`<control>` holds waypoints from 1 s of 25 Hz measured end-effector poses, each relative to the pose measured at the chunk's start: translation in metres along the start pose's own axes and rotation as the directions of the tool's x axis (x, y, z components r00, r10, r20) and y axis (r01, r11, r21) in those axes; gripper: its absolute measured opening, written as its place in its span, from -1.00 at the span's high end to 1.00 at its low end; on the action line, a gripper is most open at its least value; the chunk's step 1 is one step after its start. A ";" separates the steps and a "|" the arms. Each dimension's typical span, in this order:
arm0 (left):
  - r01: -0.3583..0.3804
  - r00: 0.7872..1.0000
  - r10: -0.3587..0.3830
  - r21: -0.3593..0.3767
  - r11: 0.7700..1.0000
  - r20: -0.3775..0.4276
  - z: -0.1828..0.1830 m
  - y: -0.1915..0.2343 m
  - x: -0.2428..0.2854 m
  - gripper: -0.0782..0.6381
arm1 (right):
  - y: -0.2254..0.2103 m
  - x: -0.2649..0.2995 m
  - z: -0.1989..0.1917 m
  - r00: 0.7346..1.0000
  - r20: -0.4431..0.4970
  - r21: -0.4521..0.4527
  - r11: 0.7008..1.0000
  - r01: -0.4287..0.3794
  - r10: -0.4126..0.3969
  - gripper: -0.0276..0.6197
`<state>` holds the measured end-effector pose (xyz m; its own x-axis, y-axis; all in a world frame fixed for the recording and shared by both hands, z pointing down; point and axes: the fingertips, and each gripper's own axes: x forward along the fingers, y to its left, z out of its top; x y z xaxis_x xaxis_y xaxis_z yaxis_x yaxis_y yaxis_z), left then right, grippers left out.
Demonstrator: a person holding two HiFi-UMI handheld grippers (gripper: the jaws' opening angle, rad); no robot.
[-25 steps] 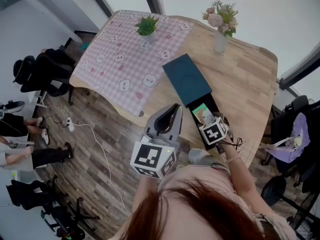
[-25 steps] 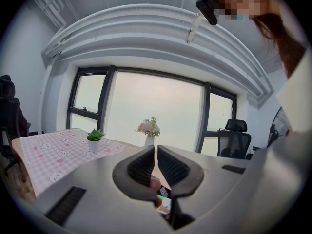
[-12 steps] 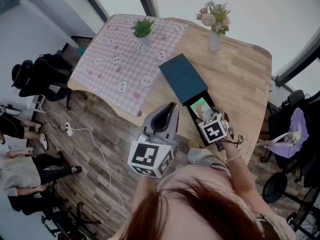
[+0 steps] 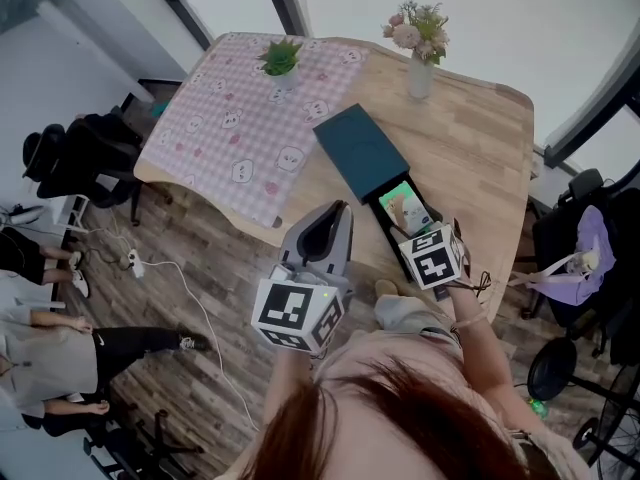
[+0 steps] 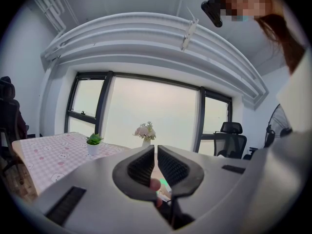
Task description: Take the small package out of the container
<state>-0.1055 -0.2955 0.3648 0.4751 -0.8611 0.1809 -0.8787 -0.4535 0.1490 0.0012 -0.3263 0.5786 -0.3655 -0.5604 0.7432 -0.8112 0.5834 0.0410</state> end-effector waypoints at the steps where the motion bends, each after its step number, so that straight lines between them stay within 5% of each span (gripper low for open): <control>1: 0.002 1.000 -0.002 0.000 1.000 0.001 0.000 -0.001 -0.002 0.72 | 0.000 -0.005 0.003 1.000 0.014 0.004 1.000 0.004 -0.004 -0.14; 10: 0.016 1.000 -0.016 0.015 1.000 0.015 0.001 -0.010 -0.020 0.72 | 0.001 -0.048 0.027 0.986 0.164 0.078 0.997 0.026 -0.038 -0.14; 25: 0.027 0.999 -0.029 0.034 0.999 0.040 0.004 -0.021 -0.050 0.72 | 0.017 -0.120 0.054 0.926 0.375 0.153 0.988 -0.007 -0.051 -0.14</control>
<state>-0.1114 -0.2437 0.3488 0.4977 -0.8564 0.1373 -0.8665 -0.4843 0.1208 0.0072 -0.2809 0.4540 -0.4678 -0.7692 0.4354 -0.8689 0.4903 -0.0673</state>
